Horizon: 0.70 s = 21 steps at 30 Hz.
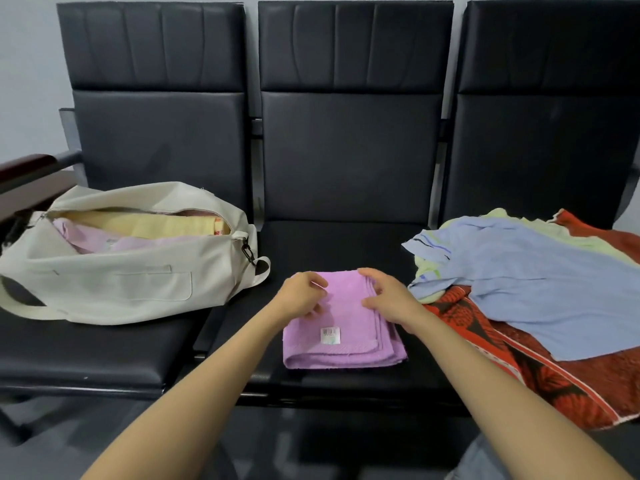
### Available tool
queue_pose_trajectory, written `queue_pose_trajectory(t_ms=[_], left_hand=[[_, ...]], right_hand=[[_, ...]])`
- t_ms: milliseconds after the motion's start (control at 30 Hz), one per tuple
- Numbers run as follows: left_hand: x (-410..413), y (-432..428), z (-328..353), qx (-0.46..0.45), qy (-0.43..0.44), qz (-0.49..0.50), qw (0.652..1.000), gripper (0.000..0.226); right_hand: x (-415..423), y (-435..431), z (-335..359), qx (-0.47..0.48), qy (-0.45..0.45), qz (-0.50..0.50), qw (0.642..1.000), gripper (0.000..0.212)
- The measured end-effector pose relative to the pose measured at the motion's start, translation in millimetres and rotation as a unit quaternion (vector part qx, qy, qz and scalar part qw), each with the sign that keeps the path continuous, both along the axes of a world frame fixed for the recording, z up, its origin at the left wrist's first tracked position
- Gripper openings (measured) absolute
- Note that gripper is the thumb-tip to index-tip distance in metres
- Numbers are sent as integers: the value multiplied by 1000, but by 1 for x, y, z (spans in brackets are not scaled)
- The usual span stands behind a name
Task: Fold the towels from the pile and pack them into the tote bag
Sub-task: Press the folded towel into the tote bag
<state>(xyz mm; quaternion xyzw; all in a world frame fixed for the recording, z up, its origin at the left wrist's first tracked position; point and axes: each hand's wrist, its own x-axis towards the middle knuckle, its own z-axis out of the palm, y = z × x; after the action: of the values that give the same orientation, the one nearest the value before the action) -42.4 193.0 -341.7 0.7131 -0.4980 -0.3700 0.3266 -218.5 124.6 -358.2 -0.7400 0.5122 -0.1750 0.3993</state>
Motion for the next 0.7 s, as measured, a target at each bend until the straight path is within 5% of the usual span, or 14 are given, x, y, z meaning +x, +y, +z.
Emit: queue_pose_trajectory(t_ms=[133,267,400,533,700], left_hand=[[23,4,-5,-24,-62,15,998,20],[31,5,-17,24,-146,14,989,38],[27,8,-24,92,-174,28,980,66],[22,7,-28,116,-152,36,981,38],[23,7,-31,114,-64,55,990,33]], right_hand=[[-9,-7,11,-6,-43,-18,999,45],[-14,-3,4,2,111,43,993,61],[-11,-3,-4,-42,181,-27,982,80],[-11,-5,-13,-30,306,-39,951,93],[-3,-4,-13,7,242,-8,970,72]])
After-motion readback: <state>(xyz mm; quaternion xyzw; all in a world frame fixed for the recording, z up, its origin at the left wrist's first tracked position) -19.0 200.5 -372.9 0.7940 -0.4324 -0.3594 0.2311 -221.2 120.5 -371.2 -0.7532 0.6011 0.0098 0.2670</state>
